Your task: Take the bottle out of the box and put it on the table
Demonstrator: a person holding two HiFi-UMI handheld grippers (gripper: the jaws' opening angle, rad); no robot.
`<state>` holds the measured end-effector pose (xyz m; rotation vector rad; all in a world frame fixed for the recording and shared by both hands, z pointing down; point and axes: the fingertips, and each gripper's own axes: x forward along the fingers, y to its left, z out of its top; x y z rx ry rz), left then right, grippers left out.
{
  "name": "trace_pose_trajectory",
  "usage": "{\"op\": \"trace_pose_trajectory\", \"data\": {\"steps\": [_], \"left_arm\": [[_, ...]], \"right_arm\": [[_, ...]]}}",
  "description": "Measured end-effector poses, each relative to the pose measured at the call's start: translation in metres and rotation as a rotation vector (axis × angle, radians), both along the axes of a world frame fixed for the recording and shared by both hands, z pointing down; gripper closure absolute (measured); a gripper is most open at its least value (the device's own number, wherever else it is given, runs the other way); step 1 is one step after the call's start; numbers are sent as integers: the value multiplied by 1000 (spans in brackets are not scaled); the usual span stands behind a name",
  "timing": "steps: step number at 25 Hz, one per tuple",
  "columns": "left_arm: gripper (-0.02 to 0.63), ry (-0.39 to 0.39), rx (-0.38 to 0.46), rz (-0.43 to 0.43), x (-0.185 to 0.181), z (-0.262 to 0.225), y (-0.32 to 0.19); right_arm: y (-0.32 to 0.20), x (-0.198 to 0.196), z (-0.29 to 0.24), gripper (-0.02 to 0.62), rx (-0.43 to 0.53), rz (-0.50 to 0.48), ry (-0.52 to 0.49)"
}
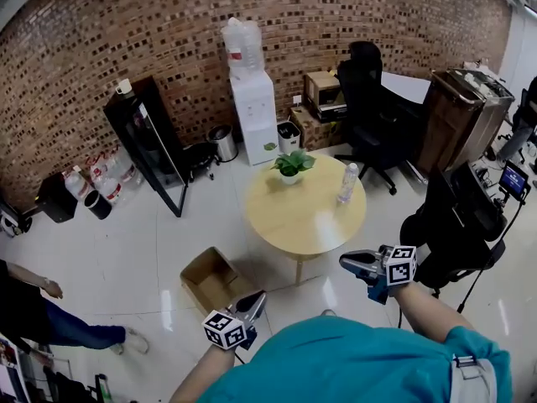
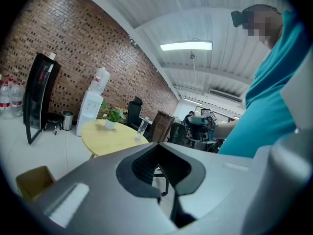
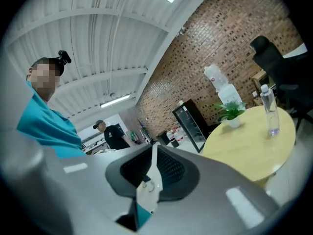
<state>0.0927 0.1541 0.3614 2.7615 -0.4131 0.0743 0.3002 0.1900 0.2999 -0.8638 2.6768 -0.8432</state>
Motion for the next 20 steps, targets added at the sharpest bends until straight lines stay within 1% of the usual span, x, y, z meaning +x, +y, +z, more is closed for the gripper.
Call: {"op": "trace_pose_trajectory", "data": {"steps": [2, 4, 7, 10, 13, 15, 20], "left_arm": [[606, 11, -9, 5, -9, 3, 9], [606, 26, -8, 10, -8, 2, 19], [606, 34, 10, 16, 1, -6, 37], [606, 11, 30, 6, 12, -16, 53], [606, -14, 37, -25, 34, -22, 72], [606, -19, 28, -54, 55, -25, 86], [606, 20, 1, -94, 120, -43, 128]], "right_arm": [[12, -15, -1, 568, 4, -7, 30], [24, -22, -3, 594, 18, -11, 62], [42, -18, -6, 594, 35, -17, 84], [57, -5, -8, 594, 58, -36, 106], [76, 20, -10, 594, 93, -62, 127], [89, 43, -4, 594, 97, -67, 147], [126, 109, 5, 595, 65, -50, 135]]}}
